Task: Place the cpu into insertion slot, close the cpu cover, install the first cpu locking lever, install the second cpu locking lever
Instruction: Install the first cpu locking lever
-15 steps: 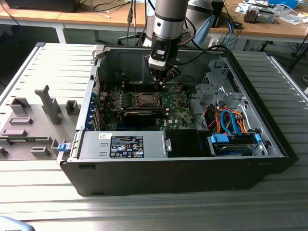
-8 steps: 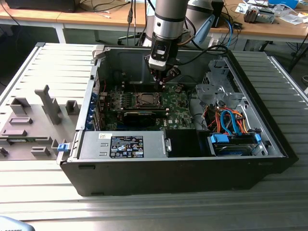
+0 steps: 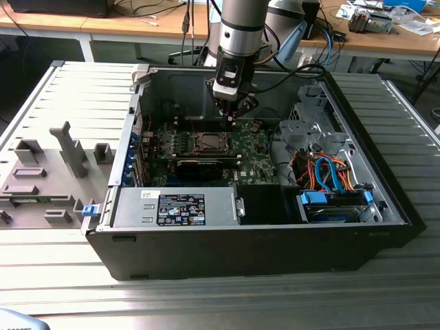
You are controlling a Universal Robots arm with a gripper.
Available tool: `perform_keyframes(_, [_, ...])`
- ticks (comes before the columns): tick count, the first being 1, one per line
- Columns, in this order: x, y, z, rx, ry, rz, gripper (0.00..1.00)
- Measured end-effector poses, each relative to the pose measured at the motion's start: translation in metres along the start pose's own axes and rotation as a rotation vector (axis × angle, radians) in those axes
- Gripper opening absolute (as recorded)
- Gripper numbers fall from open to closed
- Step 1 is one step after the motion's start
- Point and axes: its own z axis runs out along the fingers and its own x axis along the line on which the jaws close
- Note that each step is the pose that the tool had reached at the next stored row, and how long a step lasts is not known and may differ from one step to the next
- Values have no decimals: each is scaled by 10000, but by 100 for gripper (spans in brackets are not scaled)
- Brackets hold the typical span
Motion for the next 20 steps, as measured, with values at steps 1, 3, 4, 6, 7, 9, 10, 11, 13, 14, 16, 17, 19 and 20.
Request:
perform_keyframes(1, [0, 0, 0, 0, 0, -8, 11])
perform_keyframes(3, [0, 0, 0, 0, -2, -29, 11])
perform_keyframes(4, [0, 0, 0, 0, -2, -36, 11])
perform_keyframes(6, [0, 0, 0, 0, -4, -62, 11])
perform_keyframes(7, [0, 0, 0, -1, -5, -79, 11])
perform_keyframes(9, [0, 0, 0, -1, -5, -94, 11])
perform_keyframes(10, [0, 0, 0, -1, -6, -104, 11])
perform_keyframes(11, [0, 0, 0, -1, -7, -111, 11])
perform_keyframes(13, [0, 0, 0, -1, -7, -128, 11])
perform_keyframes(14, [0, 0, 0, -2, -8, -141, 11])
perform_keyframes(16, [0, 0, 0, -2, -10, -168, 11])
perform_keyframes(17, [0, 0, 0, -2, -10, -177, 11])
perform_keyframes(19, [0, 0, 0, -2, -12, -198, 11])
perform_keyframes(20, [0, 0, 0, -2, -13, -216, 11])
